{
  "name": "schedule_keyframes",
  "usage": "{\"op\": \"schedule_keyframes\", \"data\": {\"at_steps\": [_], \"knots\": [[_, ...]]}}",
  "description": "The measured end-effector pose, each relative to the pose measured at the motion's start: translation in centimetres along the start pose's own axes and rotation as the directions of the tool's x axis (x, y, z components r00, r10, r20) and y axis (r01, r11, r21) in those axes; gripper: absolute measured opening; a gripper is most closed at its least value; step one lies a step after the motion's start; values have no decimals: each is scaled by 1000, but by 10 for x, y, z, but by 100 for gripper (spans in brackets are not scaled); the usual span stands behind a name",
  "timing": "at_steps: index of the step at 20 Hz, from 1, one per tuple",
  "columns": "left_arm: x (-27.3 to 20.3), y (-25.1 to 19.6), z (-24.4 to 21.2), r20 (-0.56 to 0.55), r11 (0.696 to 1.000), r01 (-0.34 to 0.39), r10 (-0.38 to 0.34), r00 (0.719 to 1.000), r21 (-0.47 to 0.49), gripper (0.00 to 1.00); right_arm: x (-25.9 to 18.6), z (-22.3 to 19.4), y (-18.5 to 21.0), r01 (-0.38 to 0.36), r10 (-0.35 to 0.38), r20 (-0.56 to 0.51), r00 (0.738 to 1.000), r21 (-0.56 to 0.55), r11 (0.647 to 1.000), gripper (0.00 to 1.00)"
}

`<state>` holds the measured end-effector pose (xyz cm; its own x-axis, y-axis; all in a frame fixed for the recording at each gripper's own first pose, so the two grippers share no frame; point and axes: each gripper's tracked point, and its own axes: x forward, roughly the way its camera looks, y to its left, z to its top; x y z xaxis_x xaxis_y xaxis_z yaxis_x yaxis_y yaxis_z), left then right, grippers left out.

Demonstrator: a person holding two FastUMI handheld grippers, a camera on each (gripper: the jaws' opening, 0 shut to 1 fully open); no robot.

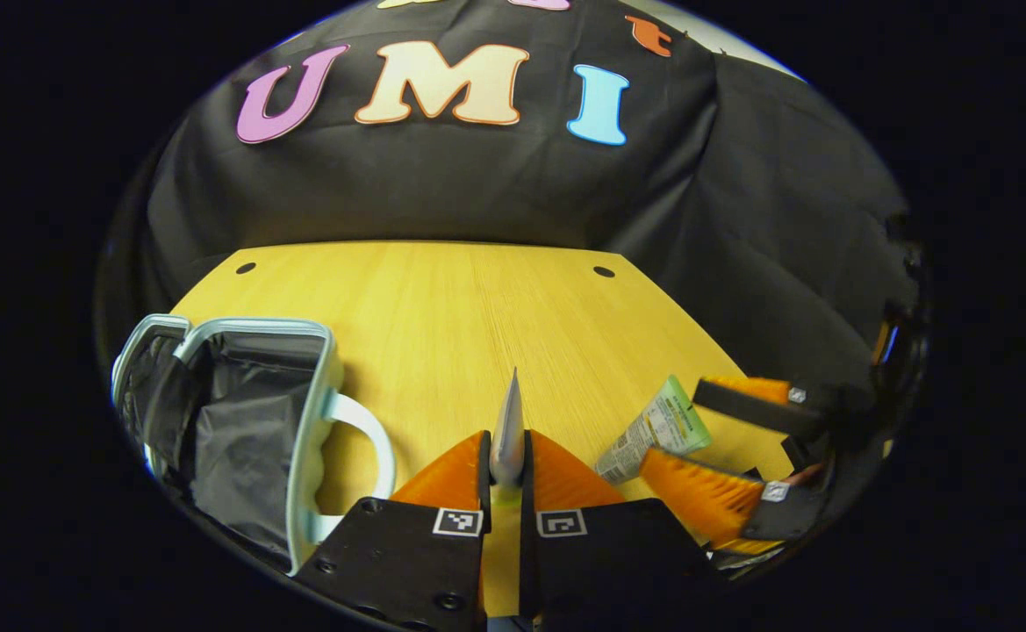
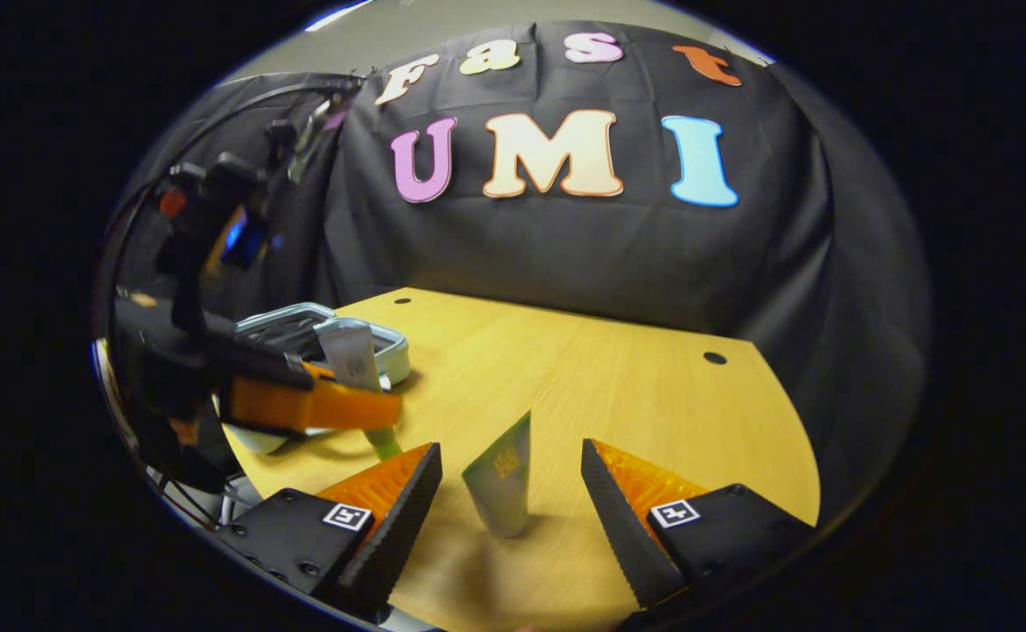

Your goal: First open the suitcase, pack the skin care products into it, and then close the suitcase.

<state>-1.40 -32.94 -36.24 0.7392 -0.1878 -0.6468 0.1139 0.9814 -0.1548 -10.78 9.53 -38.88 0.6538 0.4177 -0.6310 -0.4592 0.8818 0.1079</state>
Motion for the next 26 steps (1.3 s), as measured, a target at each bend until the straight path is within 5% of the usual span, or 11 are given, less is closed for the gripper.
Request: {"op": "schedule_keyframes", "data": {"at_steps": [6, 8, 11, 12, 15, 18, 26], "knots": [[-40, 23, 11, 4, 998, -67, 67, 998, -9, 8, 21, -43, 2, 17, -18, -43, 999, -27, 999, 97], [-49, 33, 4, -6, 996, -90, 90, 996, -24, 8, 25, -41, -1, 24, -25, -38, 999, -24, 999, 77], [-62, 47, -11, -36, 990, -124, 122, 992, -62, 8, 25, -40, 1, 8, -9, -58, 998, -14, 1000, 31], [-65, 51, -16, -48, 989, -131, 128, 991, -74, 8, 27, -42, 0, 2, -2, -73, 997, -10, 1000, 27], [-75, 82, -21, -85, 979, -196, 190, 978, -63, 8, 26, -30, 9, -33, 35, -101, 994, 28, 999, 26], [-82, 108, -30, -137, 982, -181, 172, 976, -58, 8, 27, -1, 34, -78, 83, -75, 994, 66, 995, 26], [-80, 204, -64, -299, 973, -227, 210, 931, -25, 8, 28, 64, 151, -218, 238, -66, 969, 225, 950, 25]]}}
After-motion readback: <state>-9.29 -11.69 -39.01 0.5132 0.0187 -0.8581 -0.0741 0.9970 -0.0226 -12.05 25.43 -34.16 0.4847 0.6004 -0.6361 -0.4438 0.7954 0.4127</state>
